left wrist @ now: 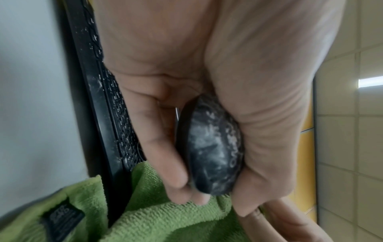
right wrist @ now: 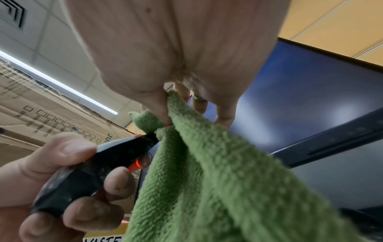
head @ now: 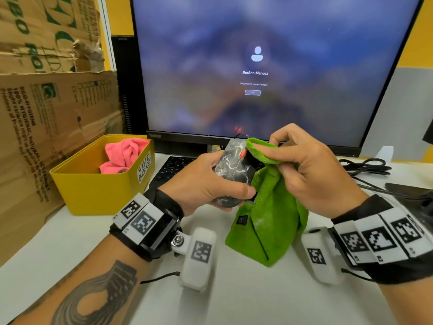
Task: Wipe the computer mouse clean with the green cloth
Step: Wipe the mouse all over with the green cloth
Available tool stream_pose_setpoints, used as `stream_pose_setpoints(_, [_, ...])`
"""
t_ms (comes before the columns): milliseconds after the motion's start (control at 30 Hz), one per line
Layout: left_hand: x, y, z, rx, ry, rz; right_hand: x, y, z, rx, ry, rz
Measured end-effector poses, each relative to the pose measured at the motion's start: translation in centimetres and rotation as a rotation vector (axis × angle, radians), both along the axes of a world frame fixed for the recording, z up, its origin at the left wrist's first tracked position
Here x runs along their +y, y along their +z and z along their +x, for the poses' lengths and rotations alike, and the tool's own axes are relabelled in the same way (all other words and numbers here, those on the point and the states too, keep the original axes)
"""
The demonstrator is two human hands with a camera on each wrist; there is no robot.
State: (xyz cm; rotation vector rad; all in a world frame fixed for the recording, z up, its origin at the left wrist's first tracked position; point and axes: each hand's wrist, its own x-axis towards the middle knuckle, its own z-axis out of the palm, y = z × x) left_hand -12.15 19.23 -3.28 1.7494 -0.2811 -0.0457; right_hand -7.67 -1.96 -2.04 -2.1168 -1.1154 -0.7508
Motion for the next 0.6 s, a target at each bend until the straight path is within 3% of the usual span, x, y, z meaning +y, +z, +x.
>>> stream_pose_setpoints(300, [-0.09,-0.14,0.25,0.004,0.045,-0.012,0.17,0.22,-0.7,-0.031,0.047,-0.039])
stream_pose_setpoints(467, [-0.43,-0.16,0.0,0.035,0.0,0.007,-0.18,0.33,-0.21,-0.086,-0.06,-0.015])
stream_pose_setpoints(600, [-0.43,-0.17,-0.05,0.02,0.006,-0.01,-0.02,0.35,-0.7,-0.068,-0.017,-0.037])
